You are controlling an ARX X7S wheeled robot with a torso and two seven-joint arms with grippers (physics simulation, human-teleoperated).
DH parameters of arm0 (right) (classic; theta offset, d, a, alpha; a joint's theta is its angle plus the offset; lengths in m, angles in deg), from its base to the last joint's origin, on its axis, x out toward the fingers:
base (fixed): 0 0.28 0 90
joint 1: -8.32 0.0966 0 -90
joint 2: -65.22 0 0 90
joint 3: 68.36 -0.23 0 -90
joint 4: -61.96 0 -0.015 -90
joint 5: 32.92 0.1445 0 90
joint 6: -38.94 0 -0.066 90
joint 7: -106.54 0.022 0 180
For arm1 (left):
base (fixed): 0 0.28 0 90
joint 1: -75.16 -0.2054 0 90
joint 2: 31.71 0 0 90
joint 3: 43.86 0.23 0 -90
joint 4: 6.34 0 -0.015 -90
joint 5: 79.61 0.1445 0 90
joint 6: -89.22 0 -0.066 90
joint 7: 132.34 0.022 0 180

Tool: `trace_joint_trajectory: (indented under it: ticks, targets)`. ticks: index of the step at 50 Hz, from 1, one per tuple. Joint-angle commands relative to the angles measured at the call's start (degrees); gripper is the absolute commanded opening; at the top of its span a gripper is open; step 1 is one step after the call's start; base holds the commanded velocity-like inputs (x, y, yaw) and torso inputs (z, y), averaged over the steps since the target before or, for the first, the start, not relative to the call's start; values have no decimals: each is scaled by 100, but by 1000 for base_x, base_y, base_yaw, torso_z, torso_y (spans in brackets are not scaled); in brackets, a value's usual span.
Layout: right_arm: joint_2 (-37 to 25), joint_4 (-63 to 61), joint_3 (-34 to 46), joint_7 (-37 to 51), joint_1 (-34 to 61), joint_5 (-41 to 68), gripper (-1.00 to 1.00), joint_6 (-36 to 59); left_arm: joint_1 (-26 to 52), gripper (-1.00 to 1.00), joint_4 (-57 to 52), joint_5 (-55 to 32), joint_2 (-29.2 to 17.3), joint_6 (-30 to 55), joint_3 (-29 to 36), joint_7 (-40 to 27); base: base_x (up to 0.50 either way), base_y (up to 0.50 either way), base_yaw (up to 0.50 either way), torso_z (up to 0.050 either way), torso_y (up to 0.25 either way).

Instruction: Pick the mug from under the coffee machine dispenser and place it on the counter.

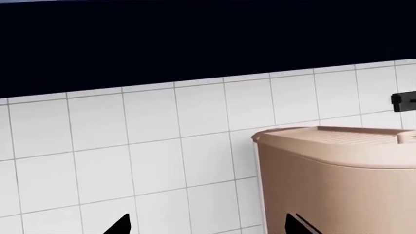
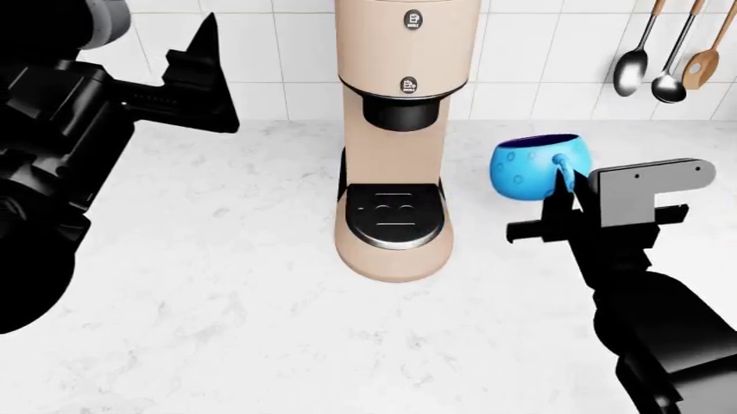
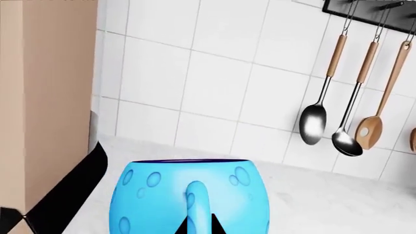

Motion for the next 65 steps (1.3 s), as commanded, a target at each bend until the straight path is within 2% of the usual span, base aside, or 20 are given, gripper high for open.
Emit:
trace_joint_trajectory:
  ticks: [1,34,35,46,65]
  targets:
    - [227,626,131,-92,47,-339,-100,-518,6,100,28,38,2,-21,62,6,0,0,0,0,0]
    - [335,970,216,-79,-64,-360,-100,-562,-92,100,39,54,-67,-145,58,24,0,0,0,0,0]
    - [297,892,168,-22,-84,-314,100,-451,-84,100,26,30,-73,-137,48,14,0,0,0,0,0]
    - [234,709,-25,258,-132,-247,100,-264,-46,100,-5,-42,-84,-119,37,-37,0,0,0,0,0]
    - [99,335,-48,192,-306,-100,100,-172,25,100,-43,-151,-89,-80,54,-123,0,0,0,0,0]
